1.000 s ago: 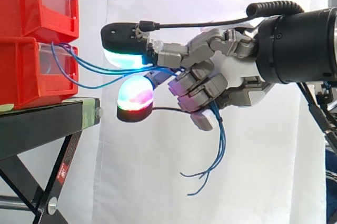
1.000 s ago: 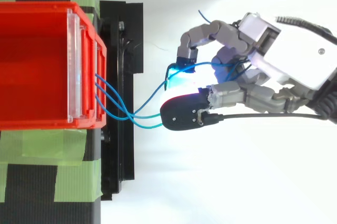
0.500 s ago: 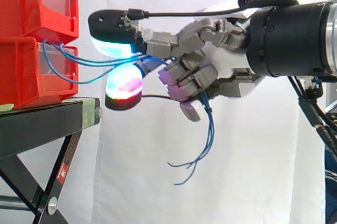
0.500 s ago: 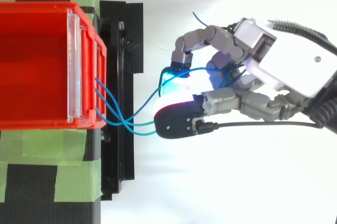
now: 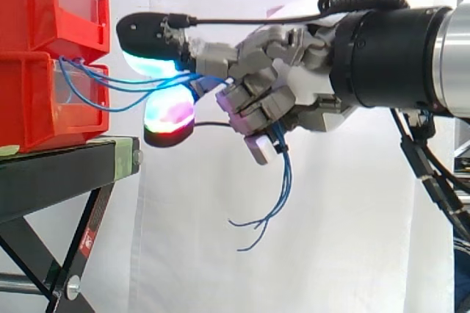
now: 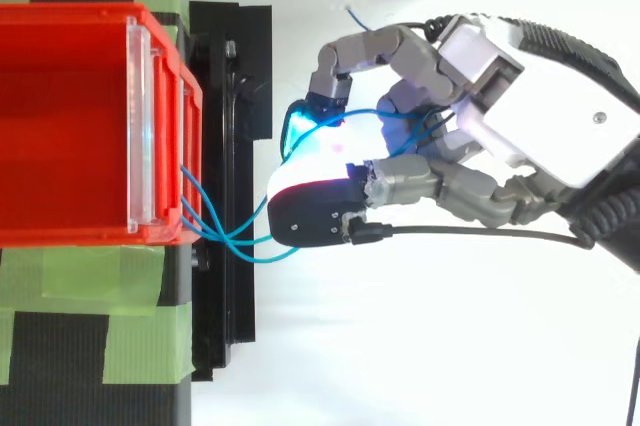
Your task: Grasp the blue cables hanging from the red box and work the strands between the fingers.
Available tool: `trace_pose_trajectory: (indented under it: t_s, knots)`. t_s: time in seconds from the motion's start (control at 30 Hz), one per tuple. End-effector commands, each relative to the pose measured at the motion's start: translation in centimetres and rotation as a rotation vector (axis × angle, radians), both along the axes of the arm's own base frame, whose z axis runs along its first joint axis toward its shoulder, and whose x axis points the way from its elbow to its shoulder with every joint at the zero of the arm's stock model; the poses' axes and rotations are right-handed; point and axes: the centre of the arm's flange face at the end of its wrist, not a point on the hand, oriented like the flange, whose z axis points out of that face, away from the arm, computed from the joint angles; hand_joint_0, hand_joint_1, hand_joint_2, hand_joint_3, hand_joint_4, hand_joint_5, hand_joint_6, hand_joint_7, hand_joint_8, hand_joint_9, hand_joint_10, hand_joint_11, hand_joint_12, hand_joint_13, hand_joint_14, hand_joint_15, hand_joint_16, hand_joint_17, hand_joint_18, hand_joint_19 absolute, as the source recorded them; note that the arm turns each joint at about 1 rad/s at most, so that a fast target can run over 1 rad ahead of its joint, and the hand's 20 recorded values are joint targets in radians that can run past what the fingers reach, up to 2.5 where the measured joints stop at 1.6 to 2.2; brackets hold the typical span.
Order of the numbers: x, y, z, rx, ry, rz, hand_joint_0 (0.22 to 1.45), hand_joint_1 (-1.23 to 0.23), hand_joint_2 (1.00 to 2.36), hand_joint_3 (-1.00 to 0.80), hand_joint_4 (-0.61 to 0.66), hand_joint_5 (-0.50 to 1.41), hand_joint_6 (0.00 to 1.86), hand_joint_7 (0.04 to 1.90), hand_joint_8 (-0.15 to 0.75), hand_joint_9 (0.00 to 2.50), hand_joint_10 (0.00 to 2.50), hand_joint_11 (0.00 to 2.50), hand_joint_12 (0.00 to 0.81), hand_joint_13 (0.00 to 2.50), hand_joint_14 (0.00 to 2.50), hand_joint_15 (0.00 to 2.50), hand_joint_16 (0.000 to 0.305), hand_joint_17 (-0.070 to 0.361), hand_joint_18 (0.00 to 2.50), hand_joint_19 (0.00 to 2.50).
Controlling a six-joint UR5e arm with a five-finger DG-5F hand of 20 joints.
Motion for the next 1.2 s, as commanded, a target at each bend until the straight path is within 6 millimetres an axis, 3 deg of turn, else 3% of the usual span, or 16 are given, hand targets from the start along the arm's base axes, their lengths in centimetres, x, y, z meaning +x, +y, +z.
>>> trace_pose_trajectory:
  t_s: [0.0, 0.97, 1.17]
  knots:
    - [0.2, 0.0, -1.5, 0.017, 0.004, -0.003, 0.88, -0.57, 1.01, -0.83, 0.27, -0.04, 0.85, 1.07, 0.428, 1.2, 2.5, 2.5, 0.544, 1.59, 2.5, 1.63, 0.063, 0.141, 1.83, 0.95]
    - [1.2, -1.3, -0.6, -0.099, 0.012, -0.043, 0.89, -0.58, 1.01, -0.75, 0.27, -0.04, 0.86, 1.06, 0.428, 1.2, 2.5, 2.5, 0.544, 1.59, 2.5, 1.63, 0.063, 0.141, 1.83, 0.95]
    - [1.8, -1.2, 0.4, -0.095, 0.003, -0.044, 0.93, -0.58, 1.02, -0.57, 0.26, -0.05, 0.91, 1.05, 0.428, 1.2, 2.5, 2.5, 0.544, 1.59, 2.5, 1.63, 0.063, 0.141, 1.83, 0.95]
